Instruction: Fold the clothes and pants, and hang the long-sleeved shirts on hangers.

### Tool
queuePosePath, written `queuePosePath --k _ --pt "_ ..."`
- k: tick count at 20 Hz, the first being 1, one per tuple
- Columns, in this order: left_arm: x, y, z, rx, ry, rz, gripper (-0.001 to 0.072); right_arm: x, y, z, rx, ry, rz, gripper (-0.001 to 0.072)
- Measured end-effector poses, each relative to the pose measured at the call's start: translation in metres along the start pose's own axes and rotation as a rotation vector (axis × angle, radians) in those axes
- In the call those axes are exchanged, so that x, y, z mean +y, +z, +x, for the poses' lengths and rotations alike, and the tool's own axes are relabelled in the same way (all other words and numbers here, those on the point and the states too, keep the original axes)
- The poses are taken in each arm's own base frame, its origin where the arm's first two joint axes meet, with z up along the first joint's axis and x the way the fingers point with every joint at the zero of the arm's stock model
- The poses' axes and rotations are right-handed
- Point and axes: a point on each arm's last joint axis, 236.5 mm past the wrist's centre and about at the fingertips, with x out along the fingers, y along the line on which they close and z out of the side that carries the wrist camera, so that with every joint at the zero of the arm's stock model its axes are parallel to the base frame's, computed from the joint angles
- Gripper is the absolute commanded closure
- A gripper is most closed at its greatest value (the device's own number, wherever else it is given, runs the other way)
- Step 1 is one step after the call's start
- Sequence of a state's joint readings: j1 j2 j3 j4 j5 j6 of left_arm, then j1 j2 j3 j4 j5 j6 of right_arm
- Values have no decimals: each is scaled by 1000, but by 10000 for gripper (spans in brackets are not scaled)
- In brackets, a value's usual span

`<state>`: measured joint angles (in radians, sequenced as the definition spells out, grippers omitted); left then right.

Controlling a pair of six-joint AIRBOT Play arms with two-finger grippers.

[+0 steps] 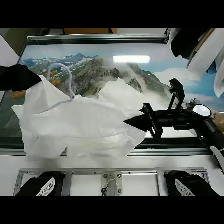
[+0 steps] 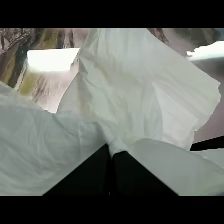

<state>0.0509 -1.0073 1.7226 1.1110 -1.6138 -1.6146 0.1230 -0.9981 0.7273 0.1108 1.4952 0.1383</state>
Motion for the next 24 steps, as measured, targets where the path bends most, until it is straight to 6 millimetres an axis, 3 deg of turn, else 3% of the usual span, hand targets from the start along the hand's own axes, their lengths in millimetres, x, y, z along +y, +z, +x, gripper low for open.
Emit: queuePosePath --k 2,3,4,5,13,17,21,24 --pt "1 2 -4 29 14 6 692 4 12 3 -61 27 -5 708" --pt "2 5 -4 42 19 7 615 7 17 4 -82 38 -6 708" --pt "3 7 -4 52 20 12 320 9 21 4 -99 47 -4 708" --pt "3 11 -4 56 21 17 139 12 24 4 -112 55 -6 708" --pt "12 45 -11 -12 48 17 143 26 37 4 -153 80 -13 707" --pt "17 35 -10 -4 39 -22 142 27 40 3 -162 77 -8 708" --pt "-11 13 0 66 -111 -25 142 23 41 4 -166 61 5 707" --pt "-42 15 -1 71 -262 -10 142 23 41 4 -164 62 12 707"
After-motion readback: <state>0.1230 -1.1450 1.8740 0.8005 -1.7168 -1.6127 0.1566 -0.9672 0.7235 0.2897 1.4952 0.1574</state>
